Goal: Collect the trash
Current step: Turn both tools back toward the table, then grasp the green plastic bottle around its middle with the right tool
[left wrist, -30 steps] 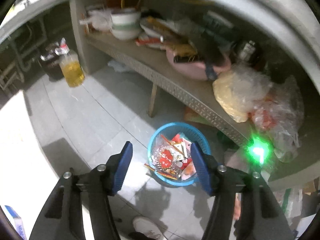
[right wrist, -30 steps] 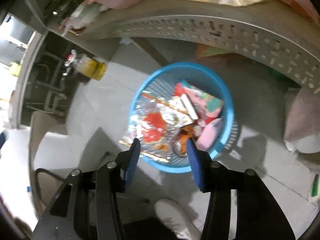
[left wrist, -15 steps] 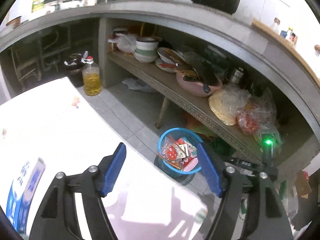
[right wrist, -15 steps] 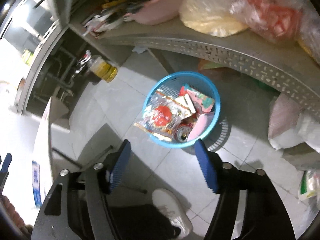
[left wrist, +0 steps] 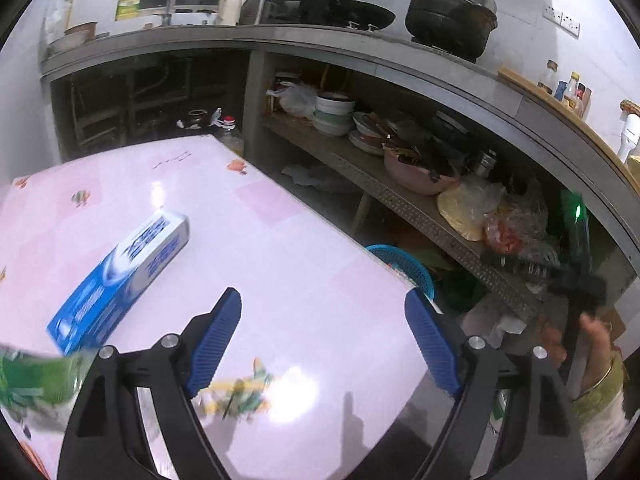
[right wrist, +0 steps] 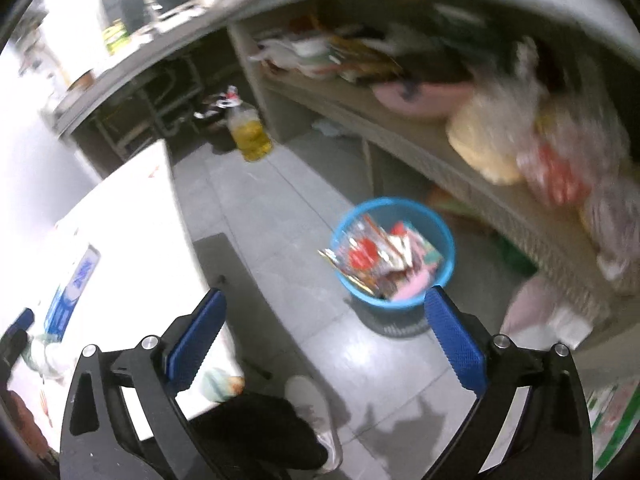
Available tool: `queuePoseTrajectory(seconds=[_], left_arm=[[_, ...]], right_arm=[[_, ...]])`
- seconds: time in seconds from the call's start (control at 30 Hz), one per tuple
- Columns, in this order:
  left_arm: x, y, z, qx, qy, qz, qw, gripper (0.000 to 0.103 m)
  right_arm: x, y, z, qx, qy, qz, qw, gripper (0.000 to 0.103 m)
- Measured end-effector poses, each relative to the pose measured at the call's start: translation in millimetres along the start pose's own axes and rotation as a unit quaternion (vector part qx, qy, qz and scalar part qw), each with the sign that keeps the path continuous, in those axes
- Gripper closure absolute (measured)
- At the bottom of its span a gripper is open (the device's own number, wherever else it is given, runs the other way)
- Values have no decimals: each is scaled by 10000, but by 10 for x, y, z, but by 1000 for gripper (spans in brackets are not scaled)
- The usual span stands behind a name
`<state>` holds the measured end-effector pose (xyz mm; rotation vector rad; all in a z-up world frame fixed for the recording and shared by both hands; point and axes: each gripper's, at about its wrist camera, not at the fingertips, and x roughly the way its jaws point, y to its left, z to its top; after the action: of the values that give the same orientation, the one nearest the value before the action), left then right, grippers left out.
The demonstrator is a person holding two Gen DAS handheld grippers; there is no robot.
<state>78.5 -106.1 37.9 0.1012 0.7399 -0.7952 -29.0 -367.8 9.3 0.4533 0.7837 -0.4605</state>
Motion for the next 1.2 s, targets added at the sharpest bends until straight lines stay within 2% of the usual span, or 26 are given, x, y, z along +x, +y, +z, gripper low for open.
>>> queuePoseTrajectory(seconds=[0.17,0.3,0.53,0.7,0.93,1.13,1.2], left_arm=[[-173,-1,-281,87,-2,121,9999,18],[-214,13,-482,97,114,331,9993,17],[-325,167,-871,-157,395,860,9954,17],[-431,299,-1040,-408,440,1107,9920,17],[-604,616,-1060,-865,250,1435,9855,17],[-775,890,-1074,-1143,59,1743,9780,17],[-828,983,-1097,-1244,39,1882,9742,17]], right_arm=[[-146,575,-64,-655,-164,120,9976,8],[-57,997,-274,-1165,118,498,9919,8],[274,1515,-580,-1913,598,713,9771,8],[430,1674,-677,-2221,776,736,9691,8],[510,1828,-799,-2595,863,610,9599,8],[533,1801,-818,-2678,815,835,9564,8],[505,1841,-769,-2634,899,1135,9538,8]])
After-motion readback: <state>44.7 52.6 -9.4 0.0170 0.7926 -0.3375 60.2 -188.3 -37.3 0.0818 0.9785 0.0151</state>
